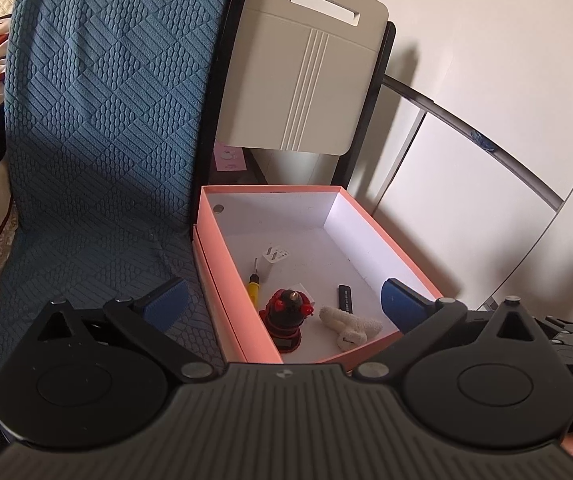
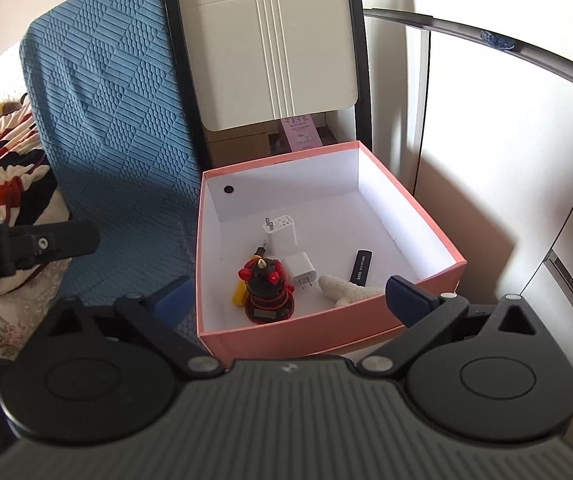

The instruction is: Organize rigid objects

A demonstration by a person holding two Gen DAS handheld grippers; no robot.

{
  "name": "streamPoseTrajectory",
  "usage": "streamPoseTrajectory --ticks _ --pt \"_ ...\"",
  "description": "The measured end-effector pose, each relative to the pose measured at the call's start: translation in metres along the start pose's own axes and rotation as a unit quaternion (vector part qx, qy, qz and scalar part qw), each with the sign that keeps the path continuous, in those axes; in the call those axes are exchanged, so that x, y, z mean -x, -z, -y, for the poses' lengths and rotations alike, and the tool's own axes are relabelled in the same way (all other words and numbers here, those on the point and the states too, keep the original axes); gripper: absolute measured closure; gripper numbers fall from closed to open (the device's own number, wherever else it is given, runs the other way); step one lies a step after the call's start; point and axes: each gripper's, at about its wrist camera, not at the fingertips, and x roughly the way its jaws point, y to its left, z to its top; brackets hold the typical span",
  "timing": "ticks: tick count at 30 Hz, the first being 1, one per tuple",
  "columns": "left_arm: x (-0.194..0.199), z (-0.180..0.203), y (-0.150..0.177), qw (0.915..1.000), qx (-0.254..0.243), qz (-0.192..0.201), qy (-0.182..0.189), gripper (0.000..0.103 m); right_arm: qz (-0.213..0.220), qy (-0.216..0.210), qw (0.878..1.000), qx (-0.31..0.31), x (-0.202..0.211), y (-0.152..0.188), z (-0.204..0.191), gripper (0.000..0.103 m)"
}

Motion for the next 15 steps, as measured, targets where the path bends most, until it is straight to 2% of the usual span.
streamPoseTrajectory --ticks 15 --pt "0.0049 0.0025 0.0007 1.0000 -0.002 0.006 0.004 0.000 -0.004 0.001 1.000 0.000 0.0002 0.0008 -0.0035 0.000"
